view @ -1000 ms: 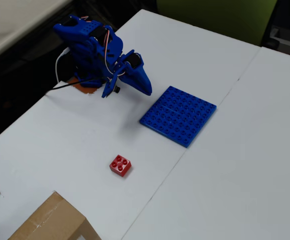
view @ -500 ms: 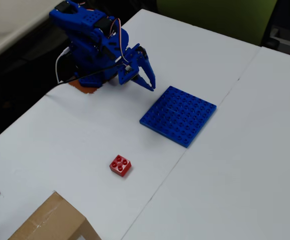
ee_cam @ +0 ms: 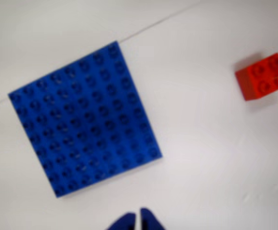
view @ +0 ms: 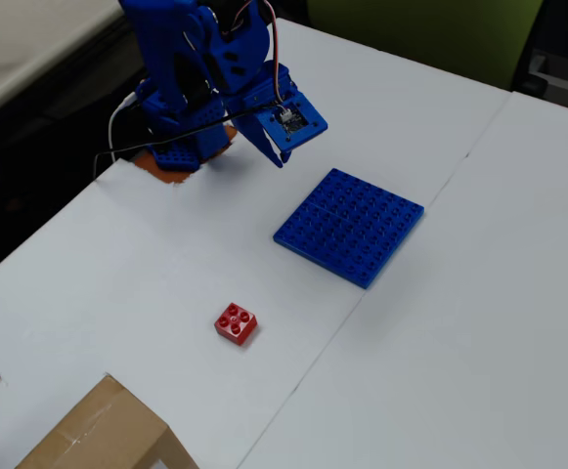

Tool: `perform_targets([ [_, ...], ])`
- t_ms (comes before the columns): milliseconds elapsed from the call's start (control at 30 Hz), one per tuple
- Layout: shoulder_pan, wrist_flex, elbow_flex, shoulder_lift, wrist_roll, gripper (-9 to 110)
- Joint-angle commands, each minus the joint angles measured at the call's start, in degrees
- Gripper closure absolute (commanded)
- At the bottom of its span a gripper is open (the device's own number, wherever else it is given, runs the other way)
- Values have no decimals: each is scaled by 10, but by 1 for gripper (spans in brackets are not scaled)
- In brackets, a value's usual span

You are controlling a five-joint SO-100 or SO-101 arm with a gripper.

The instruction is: Pick up the 2x2 red block and go up the 8x8 blue block.

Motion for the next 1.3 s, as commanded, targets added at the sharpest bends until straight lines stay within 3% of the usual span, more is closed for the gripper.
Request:
perform_targets([
  [0,37,74,-117,-61,-137,100],
  [167,103,157,-252,-176,-301,100],
  [400,172,136,-330,-282,-456,100],
  [867,235,14,-408,-433,-558,101],
  [1067,243,3,-471,-500,-550,86],
  [1267,257,-7,-509,-539,-556,86],
])
